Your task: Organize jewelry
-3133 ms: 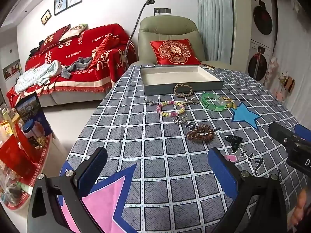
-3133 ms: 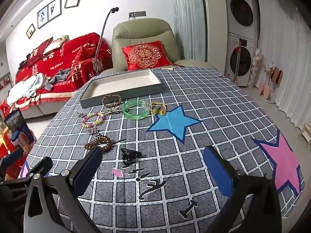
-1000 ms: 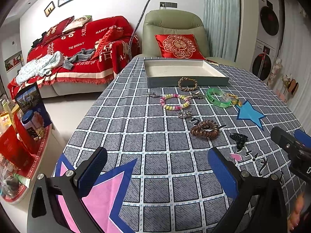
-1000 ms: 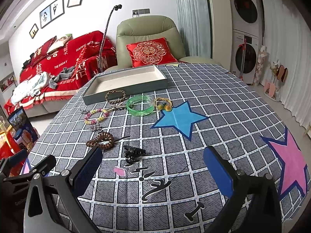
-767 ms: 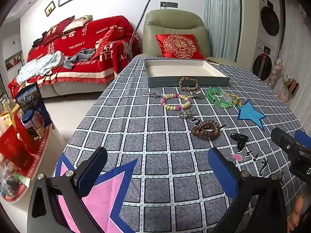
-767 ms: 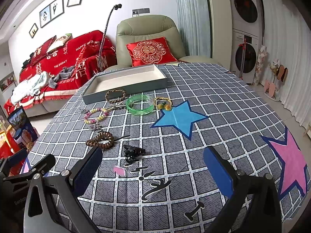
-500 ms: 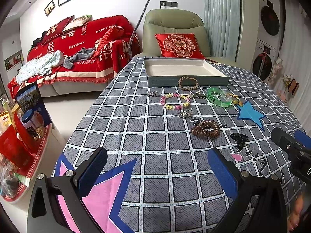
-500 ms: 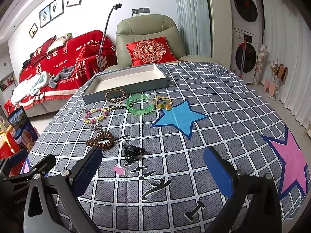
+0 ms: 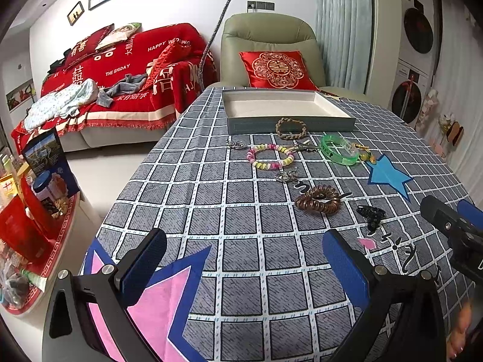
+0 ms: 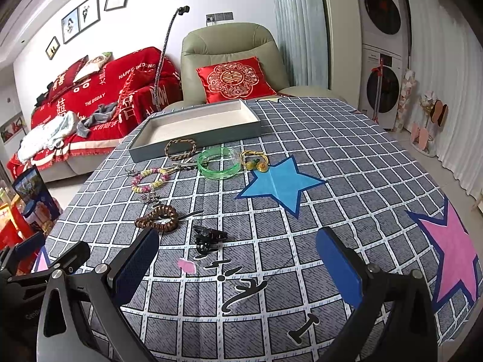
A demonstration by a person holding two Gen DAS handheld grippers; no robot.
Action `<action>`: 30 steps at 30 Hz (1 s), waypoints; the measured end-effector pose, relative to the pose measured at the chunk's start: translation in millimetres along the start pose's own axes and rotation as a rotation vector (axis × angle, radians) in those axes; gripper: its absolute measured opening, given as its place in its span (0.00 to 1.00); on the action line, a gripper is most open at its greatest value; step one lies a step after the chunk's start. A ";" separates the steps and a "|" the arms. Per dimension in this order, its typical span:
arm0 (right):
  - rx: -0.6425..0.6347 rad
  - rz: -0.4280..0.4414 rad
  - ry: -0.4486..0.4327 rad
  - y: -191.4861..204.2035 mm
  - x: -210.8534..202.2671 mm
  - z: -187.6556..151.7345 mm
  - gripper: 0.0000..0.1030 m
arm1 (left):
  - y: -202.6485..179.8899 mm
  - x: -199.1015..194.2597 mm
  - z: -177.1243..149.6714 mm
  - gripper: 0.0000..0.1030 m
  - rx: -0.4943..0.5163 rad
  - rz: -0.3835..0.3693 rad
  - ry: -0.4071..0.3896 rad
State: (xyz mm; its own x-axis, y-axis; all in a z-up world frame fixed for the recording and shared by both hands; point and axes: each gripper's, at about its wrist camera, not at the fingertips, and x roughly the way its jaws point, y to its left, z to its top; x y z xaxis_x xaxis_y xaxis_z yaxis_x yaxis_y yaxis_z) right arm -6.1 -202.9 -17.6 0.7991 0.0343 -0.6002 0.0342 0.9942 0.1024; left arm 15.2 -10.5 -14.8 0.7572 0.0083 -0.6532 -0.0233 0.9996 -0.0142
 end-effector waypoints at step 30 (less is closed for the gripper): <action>0.016 0.015 0.014 -1.5 1.2 -4.0 1.00 | 3.5 4.4 2.7 1.00 -0.002 0.008 0.029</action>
State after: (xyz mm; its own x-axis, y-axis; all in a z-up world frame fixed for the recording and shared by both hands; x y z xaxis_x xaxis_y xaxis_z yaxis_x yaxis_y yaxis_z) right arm -7.5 -203.9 -21.8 0.7915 0.0509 -0.6091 0.0318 0.9918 0.1241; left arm 20.1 -7.0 -15.6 0.7378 0.0151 -0.6748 -0.0300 0.9995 -0.0105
